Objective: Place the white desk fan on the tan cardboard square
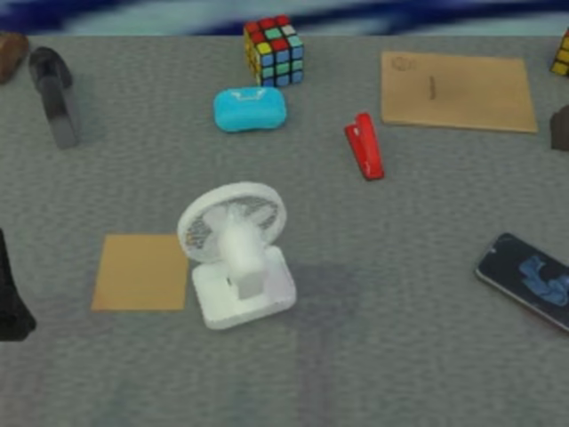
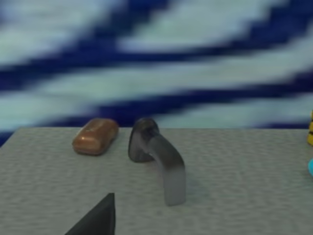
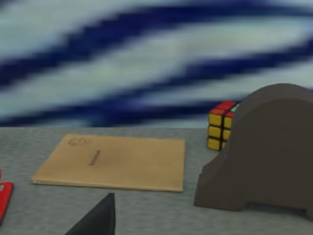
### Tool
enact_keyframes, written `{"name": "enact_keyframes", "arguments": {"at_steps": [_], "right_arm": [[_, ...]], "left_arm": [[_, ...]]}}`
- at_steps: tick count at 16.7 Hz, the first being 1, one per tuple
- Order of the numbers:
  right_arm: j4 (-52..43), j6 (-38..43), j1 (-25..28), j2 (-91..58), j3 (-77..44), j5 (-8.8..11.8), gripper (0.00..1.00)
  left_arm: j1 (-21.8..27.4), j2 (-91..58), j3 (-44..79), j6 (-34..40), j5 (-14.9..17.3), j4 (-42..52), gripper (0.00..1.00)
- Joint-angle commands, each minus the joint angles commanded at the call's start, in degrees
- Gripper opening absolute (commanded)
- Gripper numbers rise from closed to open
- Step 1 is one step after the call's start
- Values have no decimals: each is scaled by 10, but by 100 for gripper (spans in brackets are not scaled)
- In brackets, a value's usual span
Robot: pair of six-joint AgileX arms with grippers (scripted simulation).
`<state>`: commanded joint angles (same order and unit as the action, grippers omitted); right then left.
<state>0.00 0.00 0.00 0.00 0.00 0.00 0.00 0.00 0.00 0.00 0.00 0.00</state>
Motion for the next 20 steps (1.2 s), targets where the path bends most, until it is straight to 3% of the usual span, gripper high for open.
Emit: {"name": "enact_keyframes", "arguments": {"at_steps": [4, 9, 20], "right_arm": [[0, 0, 0, 0, 0, 0, 100], [0, 0, 0, 0, 0, 0, 100], [0, 0, 0, 0, 0, 0, 100]], "left_arm": [[5, -17, 10, -7, 0, 16, 100], [41, -148, 104, -55, 1, 130, 100], [185, -642, 611, -218, 11, 506, 100]]}}
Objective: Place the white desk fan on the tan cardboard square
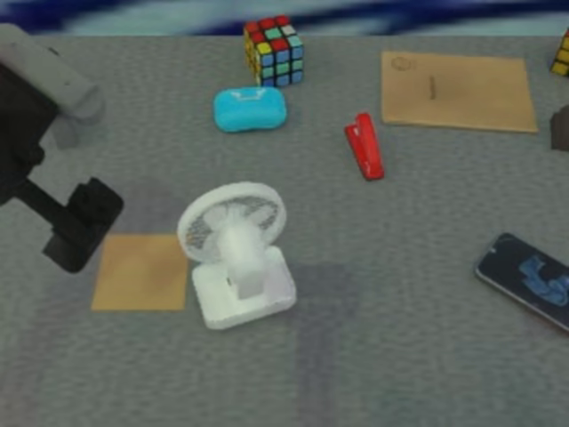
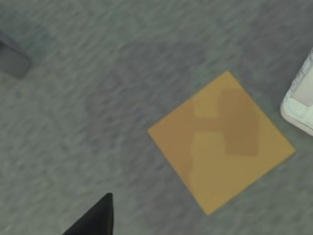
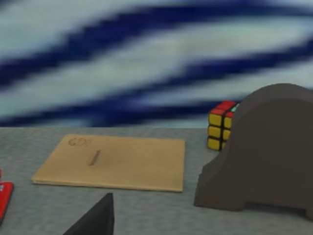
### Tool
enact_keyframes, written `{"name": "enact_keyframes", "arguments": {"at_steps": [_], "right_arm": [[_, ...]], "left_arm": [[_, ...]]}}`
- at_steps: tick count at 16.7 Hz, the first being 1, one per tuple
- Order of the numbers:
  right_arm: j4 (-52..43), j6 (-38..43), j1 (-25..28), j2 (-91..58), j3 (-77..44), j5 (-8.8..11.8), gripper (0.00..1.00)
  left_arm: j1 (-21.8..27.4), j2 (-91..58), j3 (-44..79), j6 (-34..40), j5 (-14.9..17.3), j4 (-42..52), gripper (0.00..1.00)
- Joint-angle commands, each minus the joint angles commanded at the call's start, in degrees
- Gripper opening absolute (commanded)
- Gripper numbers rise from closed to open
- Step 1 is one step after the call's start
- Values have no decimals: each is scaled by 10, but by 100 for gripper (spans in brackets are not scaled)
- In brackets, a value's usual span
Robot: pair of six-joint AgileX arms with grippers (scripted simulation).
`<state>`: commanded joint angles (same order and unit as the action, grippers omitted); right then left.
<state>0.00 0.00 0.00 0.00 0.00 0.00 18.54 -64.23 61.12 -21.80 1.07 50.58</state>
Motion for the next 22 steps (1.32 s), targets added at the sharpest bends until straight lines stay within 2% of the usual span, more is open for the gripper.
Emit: {"name": "enact_keyframes", "arguments": {"at_steps": [6, 11, 15, 22], "right_arm": [[0, 0, 0, 0, 0, 0, 100], [0, 0, 0, 0, 0, 0, 100], [0, 0, 0, 0, 0, 0, 100], [0, 0, 0, 0, 0, 0, 100]], "left_arm": [[77, -286, 304, -88, 0, 188, 100], [123, -474, 481, -143, -6, 308, 100], [140, -548, 545, -165, -10, 356, 100], [138, -551, 545, -166, -10, 356, 100]]}}
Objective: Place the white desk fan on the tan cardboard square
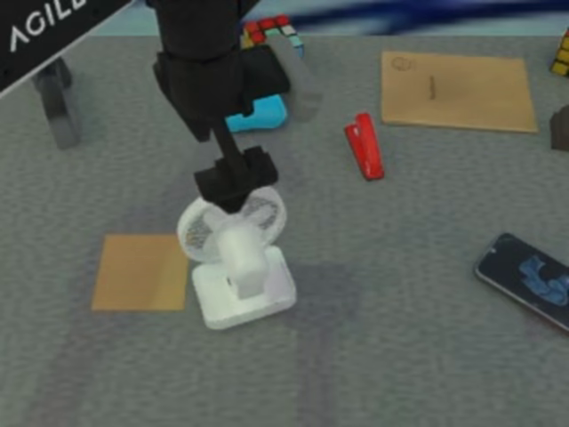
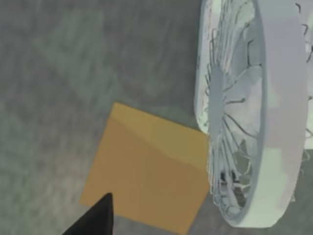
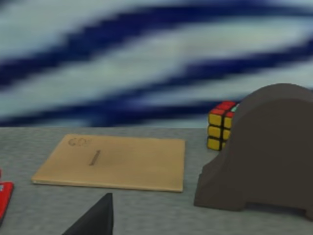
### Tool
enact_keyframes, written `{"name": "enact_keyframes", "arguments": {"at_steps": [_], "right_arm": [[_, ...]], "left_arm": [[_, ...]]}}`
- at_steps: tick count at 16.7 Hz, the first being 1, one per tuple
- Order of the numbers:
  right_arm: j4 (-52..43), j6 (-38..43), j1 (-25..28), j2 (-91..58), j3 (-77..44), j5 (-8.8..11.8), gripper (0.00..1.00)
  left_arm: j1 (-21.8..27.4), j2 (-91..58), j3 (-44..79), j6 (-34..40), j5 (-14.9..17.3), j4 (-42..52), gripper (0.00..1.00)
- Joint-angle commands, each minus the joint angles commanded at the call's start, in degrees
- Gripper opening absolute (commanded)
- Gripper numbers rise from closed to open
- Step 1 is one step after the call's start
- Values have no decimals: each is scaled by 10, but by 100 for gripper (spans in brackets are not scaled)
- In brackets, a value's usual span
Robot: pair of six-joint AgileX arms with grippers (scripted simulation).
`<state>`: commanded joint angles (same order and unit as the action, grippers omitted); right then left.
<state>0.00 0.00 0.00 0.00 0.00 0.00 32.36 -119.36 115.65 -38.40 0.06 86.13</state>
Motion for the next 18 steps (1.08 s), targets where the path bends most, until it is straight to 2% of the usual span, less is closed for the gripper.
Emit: {"name": "enact_keyframes", "arguments": {"at_steps": [7, 12, 18], "right_arm": [[0, 0, 0, 0, 0, 0, 100], [0, 0, 0, 0, 0, 0, 100], [0, 0, 0, 0, 0, 0, 100]], "left_arm": [[1, 8, -113, -1, 0, -104, 100], [1, 8, -125, -1, 0, -115, 100], [1, 8, -125, -1, 0, -115, 55]]}}
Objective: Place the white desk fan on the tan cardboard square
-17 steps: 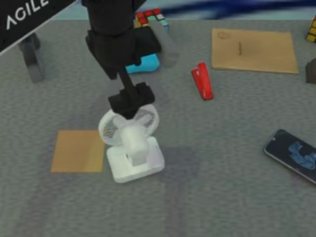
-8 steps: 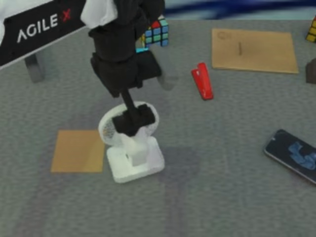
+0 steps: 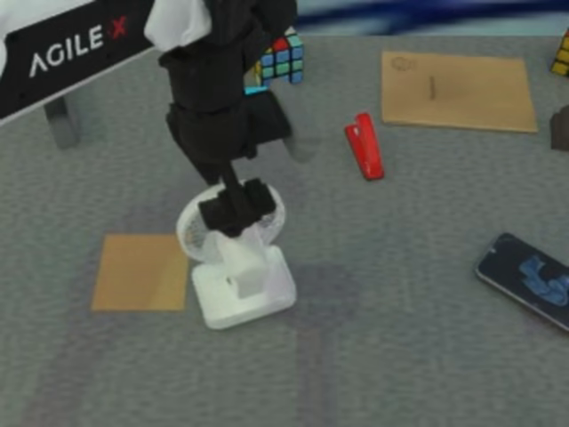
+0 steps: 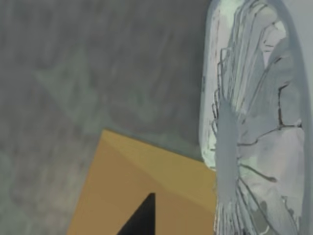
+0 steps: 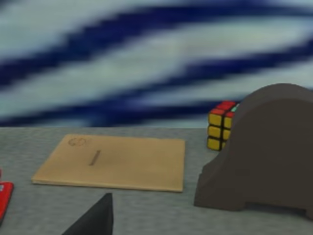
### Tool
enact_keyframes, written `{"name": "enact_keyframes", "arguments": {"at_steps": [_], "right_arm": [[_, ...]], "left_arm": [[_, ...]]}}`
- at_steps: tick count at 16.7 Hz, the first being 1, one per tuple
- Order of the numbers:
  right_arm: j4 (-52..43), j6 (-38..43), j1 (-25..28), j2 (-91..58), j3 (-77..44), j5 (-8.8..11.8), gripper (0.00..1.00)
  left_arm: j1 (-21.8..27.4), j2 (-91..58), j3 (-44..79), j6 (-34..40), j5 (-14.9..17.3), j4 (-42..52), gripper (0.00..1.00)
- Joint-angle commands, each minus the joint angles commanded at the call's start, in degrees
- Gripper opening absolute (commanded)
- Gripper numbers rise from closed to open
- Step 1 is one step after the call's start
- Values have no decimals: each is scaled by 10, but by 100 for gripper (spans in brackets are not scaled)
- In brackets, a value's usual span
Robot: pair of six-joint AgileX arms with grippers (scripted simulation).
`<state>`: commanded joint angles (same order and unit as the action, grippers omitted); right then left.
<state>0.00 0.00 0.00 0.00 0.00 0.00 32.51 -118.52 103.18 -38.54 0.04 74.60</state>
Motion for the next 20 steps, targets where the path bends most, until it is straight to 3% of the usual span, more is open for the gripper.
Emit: {"name": "enact_keyframes", "arguments": {"at_steps": [7, 17, 20], "right_arm": [[0, 0, 0, 0, 0, 0, 100], [0, 0, 0, 0, 0, 0, 100], [0, 0, 0, 0, 0, 0, 100]], "left_arm": [[0, 0, 0, 0, 0, 0, 2], [0, 5, 1, 0, 1, 2, 0], [-4, 1, 42, 1, 0, 40, 0]]}}
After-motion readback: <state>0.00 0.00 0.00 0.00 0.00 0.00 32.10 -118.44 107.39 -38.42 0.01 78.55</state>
